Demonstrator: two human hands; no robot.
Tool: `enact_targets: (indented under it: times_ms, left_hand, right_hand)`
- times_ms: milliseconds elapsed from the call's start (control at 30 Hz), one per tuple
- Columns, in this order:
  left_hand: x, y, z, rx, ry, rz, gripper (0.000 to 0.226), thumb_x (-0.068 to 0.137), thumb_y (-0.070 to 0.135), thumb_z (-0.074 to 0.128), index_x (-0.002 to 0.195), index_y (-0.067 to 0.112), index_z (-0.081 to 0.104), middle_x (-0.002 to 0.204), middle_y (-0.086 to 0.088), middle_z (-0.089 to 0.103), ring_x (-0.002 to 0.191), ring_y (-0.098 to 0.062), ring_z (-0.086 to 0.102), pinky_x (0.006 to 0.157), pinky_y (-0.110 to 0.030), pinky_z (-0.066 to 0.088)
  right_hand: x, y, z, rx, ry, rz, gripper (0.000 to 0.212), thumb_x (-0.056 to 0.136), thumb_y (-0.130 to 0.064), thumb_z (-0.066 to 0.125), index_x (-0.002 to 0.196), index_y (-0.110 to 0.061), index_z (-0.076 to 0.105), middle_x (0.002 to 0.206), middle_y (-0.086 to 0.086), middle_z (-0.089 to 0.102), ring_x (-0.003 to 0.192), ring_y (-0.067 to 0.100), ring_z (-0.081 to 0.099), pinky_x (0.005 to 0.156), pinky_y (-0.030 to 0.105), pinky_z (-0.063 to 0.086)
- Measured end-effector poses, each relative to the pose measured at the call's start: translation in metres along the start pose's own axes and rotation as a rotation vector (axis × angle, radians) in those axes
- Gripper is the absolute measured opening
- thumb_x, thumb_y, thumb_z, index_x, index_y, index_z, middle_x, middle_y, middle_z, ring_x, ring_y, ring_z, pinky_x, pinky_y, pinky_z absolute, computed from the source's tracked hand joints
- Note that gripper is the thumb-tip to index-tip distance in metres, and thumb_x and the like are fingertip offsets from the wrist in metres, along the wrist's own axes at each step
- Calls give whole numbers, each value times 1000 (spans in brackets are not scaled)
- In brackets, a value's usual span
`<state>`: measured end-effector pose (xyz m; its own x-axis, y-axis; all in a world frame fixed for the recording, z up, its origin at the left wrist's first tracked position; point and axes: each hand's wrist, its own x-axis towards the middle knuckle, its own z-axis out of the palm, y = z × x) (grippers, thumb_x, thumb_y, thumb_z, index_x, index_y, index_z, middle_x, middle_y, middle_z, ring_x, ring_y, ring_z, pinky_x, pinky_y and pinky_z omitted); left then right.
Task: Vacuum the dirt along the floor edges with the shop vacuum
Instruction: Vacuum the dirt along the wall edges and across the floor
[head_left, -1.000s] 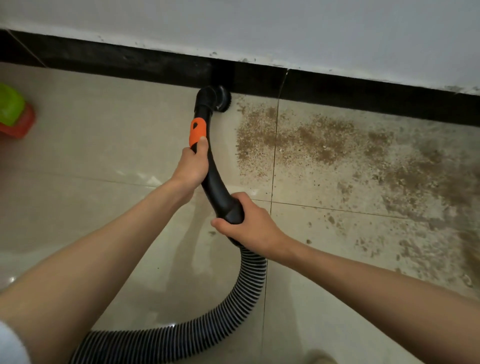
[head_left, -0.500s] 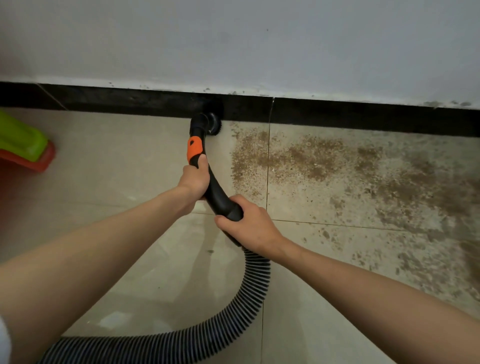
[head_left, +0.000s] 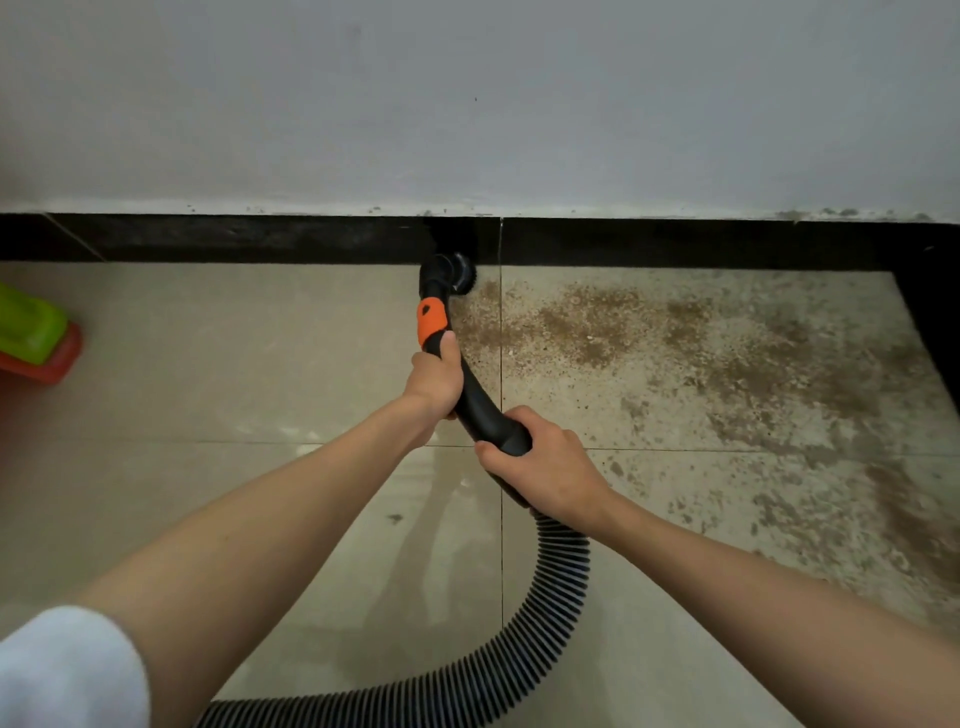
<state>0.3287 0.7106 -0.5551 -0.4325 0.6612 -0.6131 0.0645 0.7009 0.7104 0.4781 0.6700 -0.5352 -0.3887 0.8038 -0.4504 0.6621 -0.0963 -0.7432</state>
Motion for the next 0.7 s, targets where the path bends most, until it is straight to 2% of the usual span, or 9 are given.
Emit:
enact_targets:
  times_ms: [133,233,367,500,600,700]
  left_hand:
    - [-5,8,15,17,-74,34,56,100,47,26,131,2,38,112,-15,56,96,-27,57,72,-34,47]
    - [-6,14,22,18,-88,55,53,100,45,29,130,3,39,107,-13,55,93,-26,56,72,-35,47]
    - [-2,15,16,23,-97,53,54,99,45,32,130,1,41,113,-16,57,99,-29,57,79,-37,51]
    - [3,10,0,47,-52,46,55,99,46,31,128,0,42,114,-17,57,101,-30,58,88,-40,51]
    - [6,4,-17,30,-1,19,54,100,45,31,129,0,41,117,-18,56,103,-31,58,81,-38,52]
    - [10,1,-38,-23,58,-6,54,100,43,31,130,0,40,119,-19,55,104,-32,57,84,-41,52]
  right_hand:
    - [-9,6,-7,73,43,26,23,83,-42,62,102,-31,55,76,-2,65,59,17,63,58,43,58]
    - [-12,7,-10,108,81,38,21,83,-40,63,100,-29,57,76,-1,64,64,19,64,60,44,57]
    - [-12,3,-7,138,89,32,21,83,-40,64,99,-28,58,78,0,65,67,18,64,62,43,58]
    - [-8,-5,5,118,76,4,21,82,-42,62,99,-29,58,77,-3,65,71,17,65,69,41,58]
    - [-3,-16,11,97,28,-35,21,84,-40,62,100,-27,59,80,-4,65,73,16,63,71,37,55]
    - [5,-30,16,74,-29,-79,28,84,-40,63,105,-22,61,87,0,66,77,19,64,74,40,57]
